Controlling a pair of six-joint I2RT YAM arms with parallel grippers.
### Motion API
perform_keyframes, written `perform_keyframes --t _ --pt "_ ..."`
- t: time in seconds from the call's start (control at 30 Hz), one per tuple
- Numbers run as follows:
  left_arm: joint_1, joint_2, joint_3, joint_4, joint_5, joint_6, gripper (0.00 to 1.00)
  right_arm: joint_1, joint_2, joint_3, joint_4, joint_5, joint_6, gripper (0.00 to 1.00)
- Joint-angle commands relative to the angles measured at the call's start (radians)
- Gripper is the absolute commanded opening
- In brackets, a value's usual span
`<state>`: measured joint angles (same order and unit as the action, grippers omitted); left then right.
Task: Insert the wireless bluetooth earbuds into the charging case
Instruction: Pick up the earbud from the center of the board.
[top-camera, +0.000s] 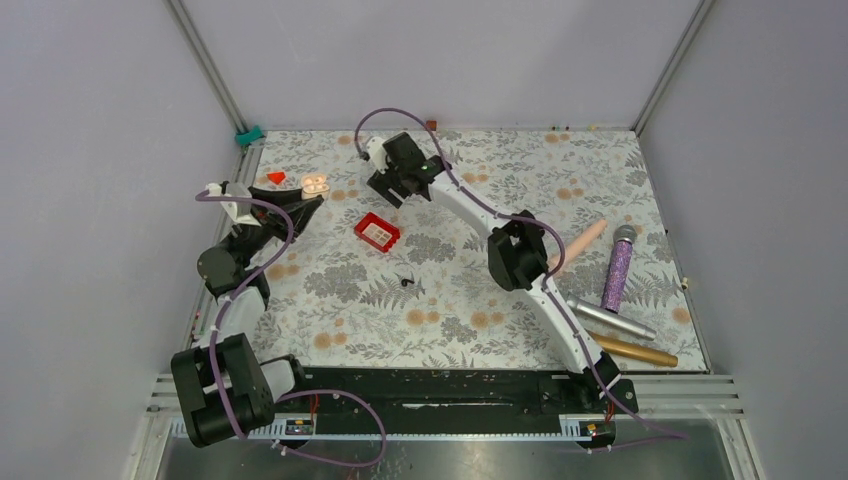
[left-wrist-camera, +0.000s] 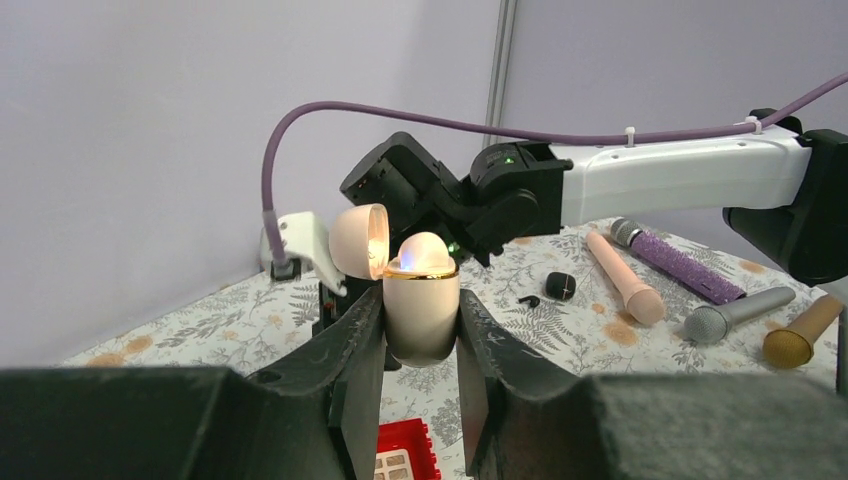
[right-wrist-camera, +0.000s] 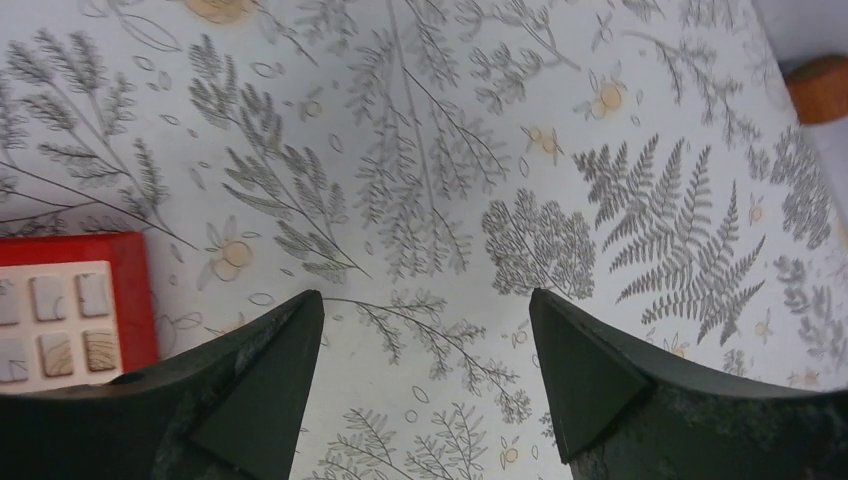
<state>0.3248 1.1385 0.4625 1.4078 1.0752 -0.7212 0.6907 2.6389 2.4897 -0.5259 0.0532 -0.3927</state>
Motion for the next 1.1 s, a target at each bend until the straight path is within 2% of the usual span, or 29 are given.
perform_keyframes --t 0.0,0.2,0.43,0.67,0.8,0.9,1.07 --pt "0.003 -0.053 -0.015 0.061 0.008 0.040 0.00 0.050 0.009 0.029 0.073 0.122 -0.162 0.83" --pt "0.004 -0.050 -0.014 0.062 0.014 0.034 0.00 0.074 0.050 0.039 0.114 0.153 -0.295 0.83" --pt "0.003 -0.042 -0.007 0.063 0.017 0.023 0.00 0.081 0.097 0.040 0.079 0.182 -0.434 0.86" --pt "0.004 -0.040 -0.003 0.063 0.022 0.014 0.00 0.080 0.062 -0.012 0.052 0.187 -0.463 0.85" --pt "0.004 -0.041 -0.003 0.063 0.023 0.013 0.00 0.081 -0.029 -0.147 0.051 0.185 -0.455 0.83" --pt "0.003 -0.042 -0.004 0.061 0.018 0.012 0.00 0.080 -0.122 -0.296 0.063 0.120 -0.449 0.81" --pt "0.003 -0.057 -0.005 0.061 0.014 0.003 0.00 0.091 -0.272 -0.586 0.200 0.060 -0.534 0.81"
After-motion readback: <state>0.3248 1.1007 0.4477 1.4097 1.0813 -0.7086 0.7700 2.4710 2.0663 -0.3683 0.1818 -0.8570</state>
